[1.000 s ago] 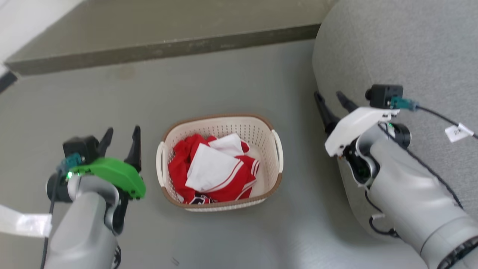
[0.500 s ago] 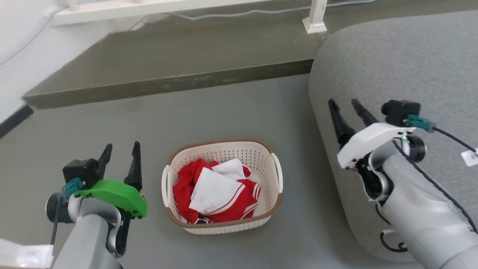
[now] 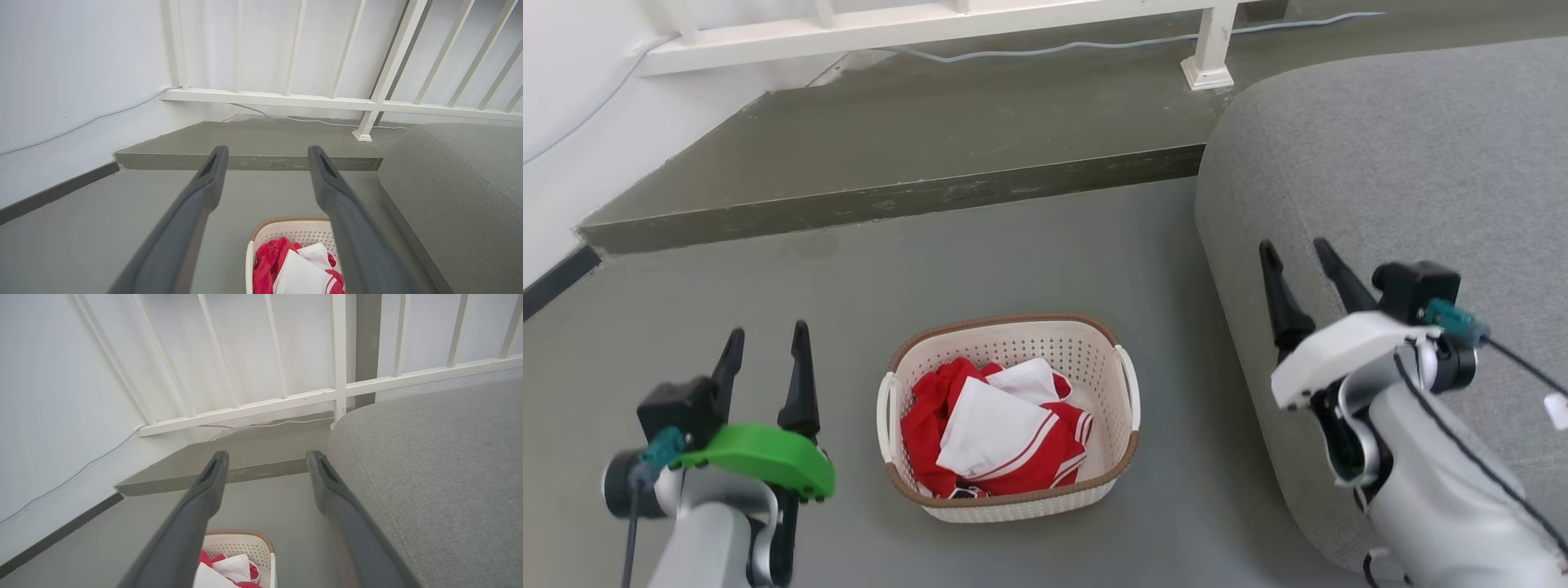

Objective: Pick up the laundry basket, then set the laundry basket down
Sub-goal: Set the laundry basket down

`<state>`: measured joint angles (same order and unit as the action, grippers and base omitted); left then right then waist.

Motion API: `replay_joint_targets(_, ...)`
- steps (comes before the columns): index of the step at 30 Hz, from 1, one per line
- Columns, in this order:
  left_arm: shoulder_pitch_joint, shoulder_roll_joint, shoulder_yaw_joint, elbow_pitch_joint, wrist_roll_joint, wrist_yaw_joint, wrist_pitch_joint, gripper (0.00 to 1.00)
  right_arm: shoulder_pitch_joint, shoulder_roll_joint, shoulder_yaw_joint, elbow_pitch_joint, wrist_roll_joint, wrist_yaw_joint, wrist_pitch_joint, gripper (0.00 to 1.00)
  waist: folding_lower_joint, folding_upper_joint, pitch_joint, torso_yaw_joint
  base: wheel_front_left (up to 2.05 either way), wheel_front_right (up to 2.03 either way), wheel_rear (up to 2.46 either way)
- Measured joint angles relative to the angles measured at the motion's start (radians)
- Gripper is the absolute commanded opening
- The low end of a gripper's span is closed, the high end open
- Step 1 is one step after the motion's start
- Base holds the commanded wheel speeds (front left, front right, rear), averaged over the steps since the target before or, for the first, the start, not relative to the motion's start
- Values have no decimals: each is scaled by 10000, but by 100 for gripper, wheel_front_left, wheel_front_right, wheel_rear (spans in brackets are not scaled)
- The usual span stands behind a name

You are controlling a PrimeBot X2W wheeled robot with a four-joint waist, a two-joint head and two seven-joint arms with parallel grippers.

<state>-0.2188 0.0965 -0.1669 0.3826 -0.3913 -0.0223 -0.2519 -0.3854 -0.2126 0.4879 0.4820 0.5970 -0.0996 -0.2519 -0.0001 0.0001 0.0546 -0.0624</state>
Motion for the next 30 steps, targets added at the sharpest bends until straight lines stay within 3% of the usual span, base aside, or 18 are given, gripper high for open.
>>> replay_joint_targets(30,1190,-343,328,-1057,477,-6,0,100,1865,474,-901,-1231,-1254,-161,0,100,0,0,84,-24,0,0,0)
